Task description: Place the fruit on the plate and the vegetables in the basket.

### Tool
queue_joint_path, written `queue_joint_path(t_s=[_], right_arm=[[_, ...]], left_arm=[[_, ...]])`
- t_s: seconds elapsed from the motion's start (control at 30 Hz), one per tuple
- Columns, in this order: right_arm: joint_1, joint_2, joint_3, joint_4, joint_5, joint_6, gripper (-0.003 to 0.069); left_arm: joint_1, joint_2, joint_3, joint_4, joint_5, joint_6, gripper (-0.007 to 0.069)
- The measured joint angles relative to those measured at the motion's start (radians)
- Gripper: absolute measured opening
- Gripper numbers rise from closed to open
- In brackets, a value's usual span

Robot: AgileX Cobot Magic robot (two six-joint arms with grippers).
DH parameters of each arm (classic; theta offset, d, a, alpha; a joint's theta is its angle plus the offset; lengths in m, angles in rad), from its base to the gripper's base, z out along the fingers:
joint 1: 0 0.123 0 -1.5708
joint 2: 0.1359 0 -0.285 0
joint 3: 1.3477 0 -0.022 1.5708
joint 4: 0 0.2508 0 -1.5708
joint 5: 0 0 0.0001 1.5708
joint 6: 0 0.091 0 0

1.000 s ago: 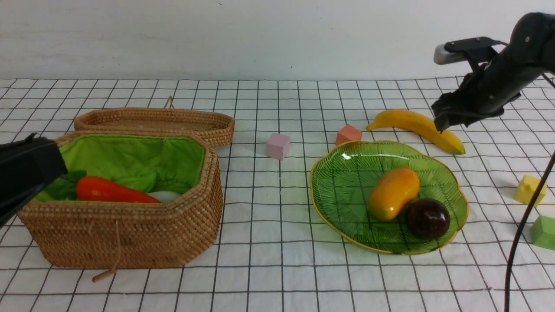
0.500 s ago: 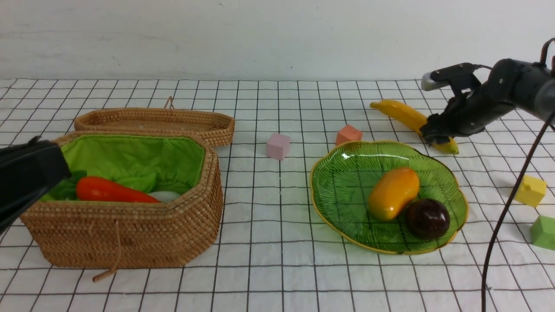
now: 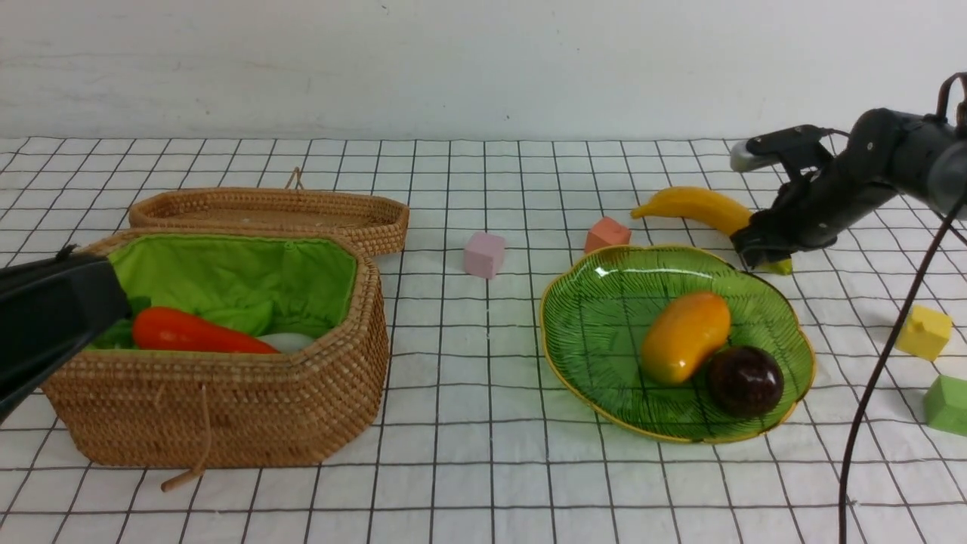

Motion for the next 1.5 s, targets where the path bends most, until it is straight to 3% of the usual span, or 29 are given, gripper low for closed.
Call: queue_joint_path(t_s=[0.07, 0.17, 0.33, 0.43, 0.5, 0.63, 0.8, 0.97, 1.13, 1.17, 1.27, 1.37, 1.43, 1.47, 1.5], right_arm=[[0.0, -0.038, 0.001, 0.0, 0.017, -0.011, 0.0318], [0.0, -0.172, 0.001, 0.057, 0.116, -0.143, 0.0318], [0.0, -0.34, 0.1, 0.221, 0.33, -0.501, 0.0318], [0.003, -0.397, 0.199, 0.265, 0.334, -0.612, 0.0318], [0.025, -0.437, 0.312, 0.274, 0.288, -0.764, 0.0318], [0.073, -0.437, 0.429, 0.249, 0.14, -0.87, 0.0318], [0.129, -0.389, 0.469, 0.208, -0.038, -0.883, 0.0318], [0.153, -0.364, 0.472, 0.15, -0.085, -0.884, 0.0335], [0.155, -0.365, 0.472, 0.086, -0.088, -0.843, 0.0479], [0.155, -0.372, 0.472, 0.064, -0.087, -0.81, 0.0531], [0.155, -0.402, 0.474, 0.031, -0.083, -0.73, 0.0594], [0.155, -0.468, 0.476, 0.022, -0.065, -0.65, 0.0591], [0.155, -0.563, 0.477, 0.018, -0.017, -0.516, 0.0544], [0.155, -0.572, 0.477, 0.018, -0.017, -0.516, 0.0538], [0.155, -0.647, 0.477, 0.018, 0.036, -0.423, 0.0488]], left_arm=[[0.0, 0.0, 0.0, 0.0, 0.0, 0.0, -0.0006], [0.0, 0.0, 0.0, -0.001, 0.0, 0.0, -0.0006], [0.0, 0.0, 0.0, 0.019, 0.0, 0.0, -0.0006], [0.0, 0.0, 0.0, 0.026, 0.0, 0.001, -0.0007], [0.0, 0.0, 0.0, 0.029, 0.0, 0.001, -0.001], [0.0, 0.0, 0.0, 0.03, 0.0, 0.003, -0.0011], [0.0, 0.0, 0.0, 0.03, 0.002, 0.004, -0.0011], [0.0, 0.0, 0.0, 0.03, 0.023, 0.004, -0.001], [0.0, 0.0, 0.0, 0.042, 0.046, 0.004, -0.0009], [0.0, 0.0, 0.0, 0.045, 0.047, 0.004, -0.0008], [0.0, 0.0, 0.0, 0.068, 0.048, 0.005, -0.0006], [0.0, 0.0, 0.0, 0.09, 0.048, 0.005, -0.0005], [0.0, 0.0, 0.0, 0.097, 0.048, 0.004, -0.0005], [0.0, 0.0, 0.0, 0.097, 0.048, 0.004, -0.0005], [0.0, -0.005, 0.0, 0.098, 0.048, 0.004, -0.0008]])
